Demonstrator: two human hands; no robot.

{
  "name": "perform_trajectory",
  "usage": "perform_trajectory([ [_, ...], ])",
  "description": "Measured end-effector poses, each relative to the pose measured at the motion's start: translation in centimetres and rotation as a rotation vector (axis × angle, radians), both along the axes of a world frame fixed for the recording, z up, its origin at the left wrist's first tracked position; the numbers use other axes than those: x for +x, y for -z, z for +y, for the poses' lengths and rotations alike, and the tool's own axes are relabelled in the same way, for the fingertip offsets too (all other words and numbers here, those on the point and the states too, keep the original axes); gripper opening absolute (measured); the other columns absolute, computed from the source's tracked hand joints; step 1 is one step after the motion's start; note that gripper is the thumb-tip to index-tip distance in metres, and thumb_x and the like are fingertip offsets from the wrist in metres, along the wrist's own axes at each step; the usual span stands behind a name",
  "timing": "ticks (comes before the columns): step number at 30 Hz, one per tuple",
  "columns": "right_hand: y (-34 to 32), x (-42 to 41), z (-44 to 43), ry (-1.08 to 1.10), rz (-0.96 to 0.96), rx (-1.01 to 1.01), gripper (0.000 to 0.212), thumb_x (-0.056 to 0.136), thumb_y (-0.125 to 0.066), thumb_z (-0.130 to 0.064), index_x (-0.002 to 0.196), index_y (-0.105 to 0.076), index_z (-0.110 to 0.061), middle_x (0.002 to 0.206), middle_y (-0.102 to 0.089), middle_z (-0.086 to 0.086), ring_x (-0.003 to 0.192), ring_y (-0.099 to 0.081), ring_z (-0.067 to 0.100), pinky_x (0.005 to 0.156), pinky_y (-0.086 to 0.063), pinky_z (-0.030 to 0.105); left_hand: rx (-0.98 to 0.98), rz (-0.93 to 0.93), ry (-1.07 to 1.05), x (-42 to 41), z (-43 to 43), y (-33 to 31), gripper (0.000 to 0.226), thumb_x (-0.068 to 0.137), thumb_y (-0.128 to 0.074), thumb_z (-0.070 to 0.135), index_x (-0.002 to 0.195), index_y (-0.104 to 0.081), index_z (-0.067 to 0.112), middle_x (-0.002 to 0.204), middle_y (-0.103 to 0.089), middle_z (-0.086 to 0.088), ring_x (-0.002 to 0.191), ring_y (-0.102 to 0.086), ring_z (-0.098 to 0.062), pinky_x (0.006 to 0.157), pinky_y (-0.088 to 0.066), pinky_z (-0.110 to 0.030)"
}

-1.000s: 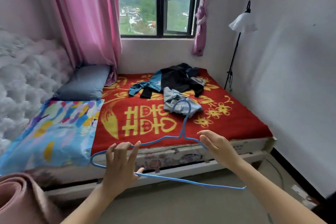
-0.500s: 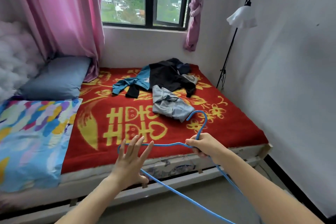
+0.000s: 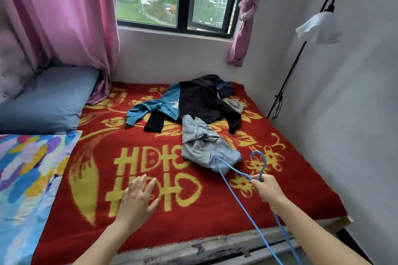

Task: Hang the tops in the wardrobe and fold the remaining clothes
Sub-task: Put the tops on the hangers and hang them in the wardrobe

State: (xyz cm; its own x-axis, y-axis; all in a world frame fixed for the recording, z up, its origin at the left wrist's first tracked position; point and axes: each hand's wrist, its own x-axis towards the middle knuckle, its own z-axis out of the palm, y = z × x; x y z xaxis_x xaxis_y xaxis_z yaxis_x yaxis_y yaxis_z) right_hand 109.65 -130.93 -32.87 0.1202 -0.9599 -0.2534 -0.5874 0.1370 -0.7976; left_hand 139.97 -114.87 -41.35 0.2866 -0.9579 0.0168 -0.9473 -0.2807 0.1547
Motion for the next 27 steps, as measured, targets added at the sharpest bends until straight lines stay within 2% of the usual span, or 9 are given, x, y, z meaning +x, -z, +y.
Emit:
perform_trajectory([
  [5, 2.9, 2.2, -8.6, -0.051, 0.022, 0.030, 0.028, 0.088, -0.049, 0.005, 0.068, -0.060, -0.011, 0.041, -0.038, -0.004, 0.027, -0.029, 0.002, 0.032, -0.022, 0.017, 0.058, -0.005, -0.085, 2.0, -7.1, 1.6, 0.066, 0.044, -0.094, 0.032, 0.103, -0.071, 0.011, 0.102, -0.066, -0.019, 0.095, -0.066, -0.037, 0.062, -0.056, -0.048],
  [7, 4.7, 3.5, -13.4, -0.135, 0.083, 0.034, 0.027, 0.086, -0.049, 0.005, 0.065, -0.059, -0.007, 0.040, -0.038, -0.008, 0.029, -0.031, 0.003, 0.038, -0.026, 0.021, 0.085, 0.028, -0.151, 2.5, -11.0, 1.5, 0.062, 0.067, -0.083, 0.035, 0.121, -0.063, 0.013, 0.123, -0.058, -0.020, 0.117, -0.054, -0.037, 0.082, -0.052, -0.050],
  [9, 6.1, 4.9, -18.0, -0.196, 0.112, 0.045, 0.023, 0.085, -0.050, 0.005, 0.064, -0.061, 0.002, 0.038, -0.039, -0.009, 0.036, -0.034, 0.004, 0.047, -0.028, 0.025, 0.103, 0.044, -0.221, 2.6, -14.9, 1.2, 0.059, 0.090, -0.055, 0.042, 0.143, -0.038, 0.021, 0.147, -0.033, -0.012, 0.139, -0.026, -0.028, 0.106, -0.034, -0.041],
  [10, 7.1, 5.6, -21.2, -0.215, 0.116, 0.047, 0.025, 0.084, -0.051, 0.004, 0.061, -0.059, 0.002, 0.036, -0.039, -0.009, 0.038, -0.035, 0.004, 0.049, -0.028, 0.025, 0.123, 0.051, -0.243, 2.9, -17.6, 1.4, 0.058, 0.095, -0.045, 0.045, 0.146, -0.029, 0.024, 0.152, -0.025, -0.008, 0.143, -0.016, -0.024, 0.110, -0.028, -0.036],
  [12, 8.4, 6.5, -25.6, -0.250, 0.139, 0.057, 0.030, 0.084, -0.050, 0.006, 0.055, -0.054, -0.003, 0.035, -0.038, -0.009, 0.037, -0.033, 0.004, 0.047, -0.026, 0.022, 0.155, 0.090, -0.290, 3.3, -21.1, 1.4, 0.056, 0.097, -0.037, 0.047, 0.147, -0.023, 0.027, 0.154, -0.019, -0.004, 0.144, -0.010, -0.021, 0.112, -0.024, -0.033],
  [16, 10.0, 9.2, -33.3, -0.227, 0.113, 0.063, 0.018, 0.083, -0.046, 0.007, 0.081, -0.058, 0.021, 0.050, -0.042, 0.003, 0.039, -0.036, 0.006, 0.049, -0.027, 0.027, 0.228, 0.091, -0.333, 4.6, -28.0, 2.2, 0.056, 0.097, -0.035, 0.047, 0.147, -0.022, 0.027, 0.154, -0.019, -0.003, 0.143, -0.011, -0.019, 0.112, -0.024, -0.032],
  [22, 12.9, 13.6, -41.6, -0.208, 0.098, -0.002, 0.021, 0.091, -0.048, -0.001, 0.096, -0.065, 0.009, 0.090, -0.067, 0.025, 0.089, -0.062, 0.036, 0.067, -0.037, 0.034, 0.371, 0.072, -0.349, 7.4, -35.0, 5.1, 0.054, 0.097, -0.035, 0.047, 0.147, -0.023, 0.027, 0.153, -0.019, -0.004, 0.143, -0.013, -0.020, 0.112, -0.023, -0.032],
  [24, 13.9, 15.1, -43.8, -0.209, 0.120, 0.014, 0.023, 0.093, -0.048, -0.004, 0.106, -0.065, 0.003, 0.099, -0.068, 0.020, 0.096, -0.062, 0.034, 0.072, -0.041, 0.033, 0.400, 0.091, -0.352, 8.6, -37.1, 6.4, 0.054, 0.097, -0.036, 0.045, 0.146, -0.024, 0.027, 0.153, -0.020, -0.004, 0.142, -0.013, -0.021, 0.113, -0.023, -0.034],
  [27, 15.8, 17.9, -47.3, -0.200, 0.090, 0.037, 0.028, 0.094, -0.047, -0.007, 0.116, -0.063, -0.004, 0.096, -0.065, 0.008, 0.087, -0.062, 0.027, 0.081, -0.051, 0.041, 0.439, 0.138, -0.385, 10.5, -40.7, 8.9, 0.053, 0.098, -0.036, 0.042, 0.146, -0.024, 0.024, 0.152, -0.021, -0.006, 0.141, -0.015, -0.023, 0.112, -0.024, -0.036],
])
